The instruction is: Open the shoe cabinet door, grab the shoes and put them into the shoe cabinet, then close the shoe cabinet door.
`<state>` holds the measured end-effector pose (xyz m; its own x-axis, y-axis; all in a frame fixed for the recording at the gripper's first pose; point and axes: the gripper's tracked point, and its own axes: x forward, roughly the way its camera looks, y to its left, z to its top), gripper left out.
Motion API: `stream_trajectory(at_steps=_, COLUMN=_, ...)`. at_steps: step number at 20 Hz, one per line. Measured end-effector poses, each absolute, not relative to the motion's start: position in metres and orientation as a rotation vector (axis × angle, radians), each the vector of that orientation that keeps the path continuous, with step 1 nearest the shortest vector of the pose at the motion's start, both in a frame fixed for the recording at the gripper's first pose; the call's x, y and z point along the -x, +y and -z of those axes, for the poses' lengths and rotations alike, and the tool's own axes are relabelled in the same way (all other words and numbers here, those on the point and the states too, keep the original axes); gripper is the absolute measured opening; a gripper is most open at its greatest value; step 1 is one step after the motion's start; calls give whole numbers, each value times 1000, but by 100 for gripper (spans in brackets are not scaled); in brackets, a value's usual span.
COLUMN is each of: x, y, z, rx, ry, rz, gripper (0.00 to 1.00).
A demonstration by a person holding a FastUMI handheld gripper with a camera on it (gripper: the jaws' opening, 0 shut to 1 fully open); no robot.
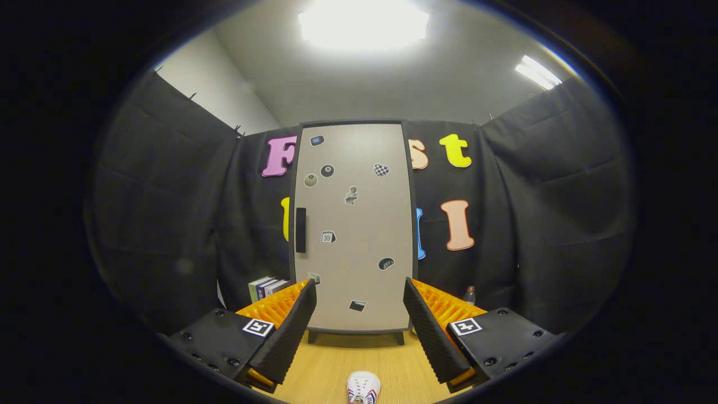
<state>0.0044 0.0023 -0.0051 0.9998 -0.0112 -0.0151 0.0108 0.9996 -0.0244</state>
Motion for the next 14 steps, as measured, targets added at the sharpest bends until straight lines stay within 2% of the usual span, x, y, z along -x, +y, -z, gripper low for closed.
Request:
stream_trajectory(at_steps=6, x=-26, y=7, z=2, rx=33, ry=25, rz=10, gripper=98)
stream_trajectory(at_steps=14, x=-100, y=52, z=-18, rx=34, ry=11, rz=-73, gripper=98)
